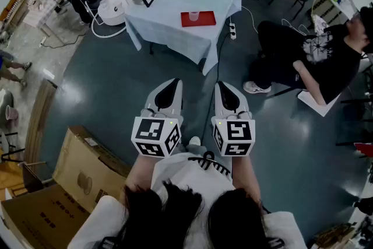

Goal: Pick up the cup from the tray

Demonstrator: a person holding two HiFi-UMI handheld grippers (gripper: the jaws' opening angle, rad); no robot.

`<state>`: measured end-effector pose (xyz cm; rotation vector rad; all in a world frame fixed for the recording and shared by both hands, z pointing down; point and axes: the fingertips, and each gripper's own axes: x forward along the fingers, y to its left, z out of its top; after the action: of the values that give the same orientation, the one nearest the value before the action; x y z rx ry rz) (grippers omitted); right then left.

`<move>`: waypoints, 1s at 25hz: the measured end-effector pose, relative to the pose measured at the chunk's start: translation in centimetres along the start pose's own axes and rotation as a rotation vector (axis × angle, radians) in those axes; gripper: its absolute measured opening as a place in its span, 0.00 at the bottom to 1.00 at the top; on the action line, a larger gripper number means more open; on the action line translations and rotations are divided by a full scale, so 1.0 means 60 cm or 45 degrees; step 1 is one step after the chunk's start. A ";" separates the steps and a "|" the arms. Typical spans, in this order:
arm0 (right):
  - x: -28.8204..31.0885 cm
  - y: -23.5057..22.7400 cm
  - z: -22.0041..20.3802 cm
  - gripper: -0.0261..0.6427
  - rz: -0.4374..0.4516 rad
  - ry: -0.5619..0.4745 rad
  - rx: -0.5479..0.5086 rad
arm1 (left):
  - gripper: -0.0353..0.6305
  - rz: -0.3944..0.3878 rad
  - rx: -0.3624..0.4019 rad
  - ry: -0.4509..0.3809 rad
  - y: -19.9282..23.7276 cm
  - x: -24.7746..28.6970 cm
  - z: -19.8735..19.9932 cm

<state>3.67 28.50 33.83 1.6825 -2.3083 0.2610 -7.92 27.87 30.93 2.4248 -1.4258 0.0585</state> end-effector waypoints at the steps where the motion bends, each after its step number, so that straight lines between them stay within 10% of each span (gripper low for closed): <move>1: -0.001 0.000 0.002 0.07 0.002 -0.004 0.001 | 0.05 0.004 -0.002 -0.001 0.000 0.000 0.000; 21: -0.003 -0.007 -0.019 0.08 0.082 0.069 -0.053 | 0.05 0.042 0.009 0.018 -0.022 0.012 -0.014; 25: -0.001 -0.004 -0.024 0.22 0.163 0.075 -0.084 | 0.05 0.075 0.000 0.020 -0.026 0.016 -0.018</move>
<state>4.06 28.95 35.18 1.4787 -2.3574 0.2536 -5.97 28.10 31.71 2.3773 -1.4901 0.0907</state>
